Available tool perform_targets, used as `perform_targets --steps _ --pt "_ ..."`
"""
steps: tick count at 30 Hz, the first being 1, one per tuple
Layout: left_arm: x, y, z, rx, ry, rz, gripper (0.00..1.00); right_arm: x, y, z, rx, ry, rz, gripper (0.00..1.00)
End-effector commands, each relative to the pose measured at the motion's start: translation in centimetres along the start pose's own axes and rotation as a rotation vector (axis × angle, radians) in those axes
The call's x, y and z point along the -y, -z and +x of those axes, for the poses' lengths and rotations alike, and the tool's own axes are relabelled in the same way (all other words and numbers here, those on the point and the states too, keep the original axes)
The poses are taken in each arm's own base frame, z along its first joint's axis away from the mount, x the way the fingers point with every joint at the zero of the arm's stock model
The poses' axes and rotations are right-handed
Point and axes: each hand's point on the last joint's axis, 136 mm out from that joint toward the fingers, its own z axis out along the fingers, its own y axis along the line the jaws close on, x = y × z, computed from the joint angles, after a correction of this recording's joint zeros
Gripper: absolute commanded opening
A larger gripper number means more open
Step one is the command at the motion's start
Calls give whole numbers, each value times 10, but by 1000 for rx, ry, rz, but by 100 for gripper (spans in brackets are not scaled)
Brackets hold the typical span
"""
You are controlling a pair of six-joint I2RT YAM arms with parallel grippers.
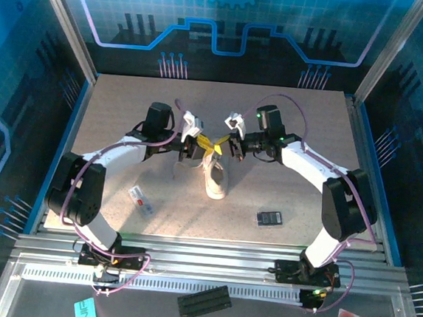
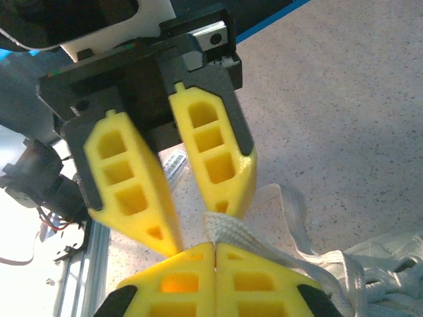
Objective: Tie the shoes
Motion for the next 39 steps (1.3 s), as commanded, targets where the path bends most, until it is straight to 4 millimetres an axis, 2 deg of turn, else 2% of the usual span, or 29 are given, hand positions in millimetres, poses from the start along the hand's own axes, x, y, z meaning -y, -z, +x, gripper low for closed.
perform_targets --steps 1,3,8,10,13,17,21,27,31,36,37,39 --pt "4 8 -4 -15 -43 -23 34 -3 9 -8 30 54 48 0" --pt "1 15 -2 -24 -40 -67 43 -2 11 -7 31 57 63 0" --pt "-6 39 5 -70 -41 -181 50 -1 12 -6 33 61 77 0" --pt "-12 51 20 -145 -44 -260 51 0 12 -6 31 57 85 0" --pt "-23 70 58 -361 -28 -378 53 0 12 -4 23 52 91 0" --pt "-34 86 97 -565 94 -460 53 1 9 -2 16 52 106 0" --pt "-53 89 120 -609 269 -552 53 4 7 -1 9 43 129 0" --pt "-71 93 153 -715 530 -651 51 6 9 2 2 41 164 0" --pt "-75 86 170 -770 571 -668 51 8 10 3 -3 38 182 0" --pt "-77 69 189 -869 594 -652 51 12 11 4 -3 24 207 0" --pt "-77 67 192 -882 603 -650 50 12 11 3 -1 22 211 0" --pt "-77 64 195 -886 640 -649 40 12 12 3 0 14 219 0"
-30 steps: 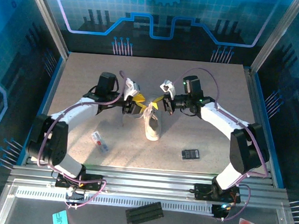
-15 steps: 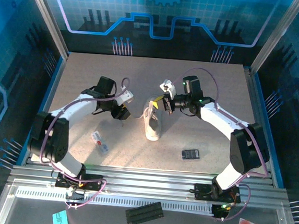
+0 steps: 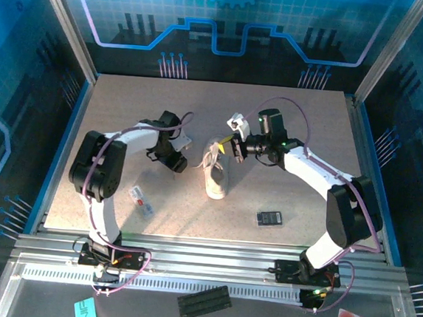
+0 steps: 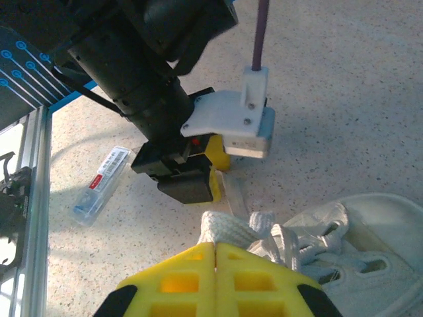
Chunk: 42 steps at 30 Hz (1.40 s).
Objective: Tie the shoes
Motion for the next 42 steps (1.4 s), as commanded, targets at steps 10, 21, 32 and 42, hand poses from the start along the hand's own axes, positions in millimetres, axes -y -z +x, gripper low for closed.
perform_targets --steps 10,21,32,42 --pt "19 76 3 141 170 56 0 -8 3 -8 19 -18 26 0" --pt "65 167 -14 436 274 124 0 -10 -11 -11 -9 -22 25 0" --pt "190 139 -34 531 132 244 0 -3 -19 -11 -45 -62 41 0" --pt "254 85 -85 552 -45 266 25 4 -26 -12 -39 -114 14 0"
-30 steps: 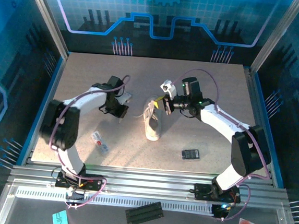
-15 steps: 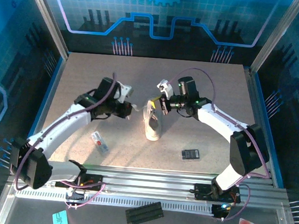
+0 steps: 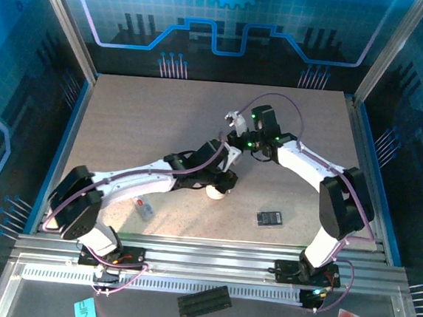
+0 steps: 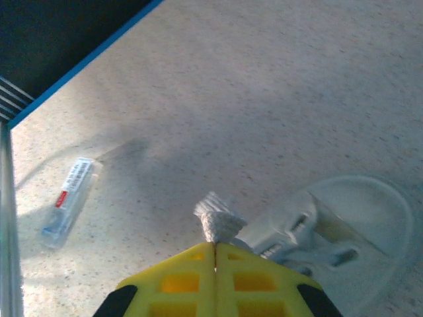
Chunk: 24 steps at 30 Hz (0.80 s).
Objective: Tie the shoes
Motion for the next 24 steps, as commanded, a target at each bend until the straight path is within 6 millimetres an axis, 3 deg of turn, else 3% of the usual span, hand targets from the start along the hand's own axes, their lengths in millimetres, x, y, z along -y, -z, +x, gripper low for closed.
perform_targets --steps 1,6,11,15,19,22,24 --pt "10 -13 -29 97 -67 13 29 -25 -4 -12 10 10 -87 0" --pt "14 13 -37 148 -191 15 46 -22 -3 -9 1 3 -92 0" --pt "6 56 -38 191 -232 22 49 -24 -2 -8 5 16 -105 0" --pt "-21 97 -41 258 -189 -15 51 -29 2 -10 28 44 -117 0" --pt "-61 129 -45 335 -71 5 51 -35 6 -12 57 78 -131 0" --pt "-82 135 -50 362 -12 46 50 -41 12 -15 78 102 -134 0" --pt "-83 132 -53 377 -45 83 50 -44 15 -16 86 111 -131 0"
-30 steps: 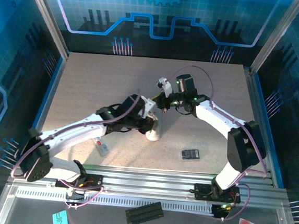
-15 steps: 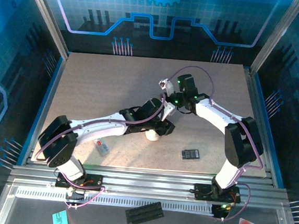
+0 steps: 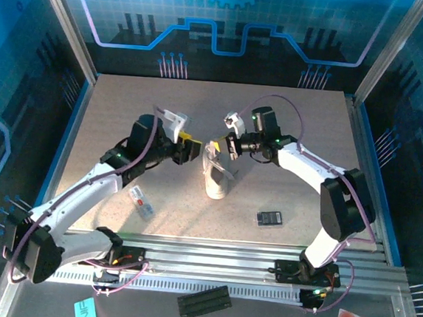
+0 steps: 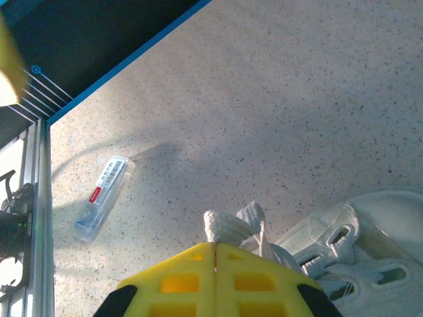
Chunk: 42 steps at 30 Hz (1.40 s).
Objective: Tie the shoes
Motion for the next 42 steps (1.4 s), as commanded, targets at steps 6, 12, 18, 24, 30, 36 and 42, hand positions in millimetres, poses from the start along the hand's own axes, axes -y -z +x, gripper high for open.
perform_targets --steps 6,12,18,24,30,36,42 --pt "20 -29 25 20 -197 261 50 -27 16 -15 48 82 -25 0" --pt "12 -50 36 0 -283 269 52 -30 19 -11 31 89 -21 0" --pt "9 -70 38 1 -299 304 53 -32 19 -9 20 90 -29 0" --pt "6 -85 35 43 -296 313 53 -37 16 -4 -2 89 -65 0" --pt "6 -89 29 76 -302 319 52 -41 12 -2 -20 90 -94 0" --pt "6 -92 30 70 -308 330 29 -40 7 -3 -32 78 -113 0" --pt "4 -95 35 52 -296 325 0 -39 7 -3 -43 67 -121 4"
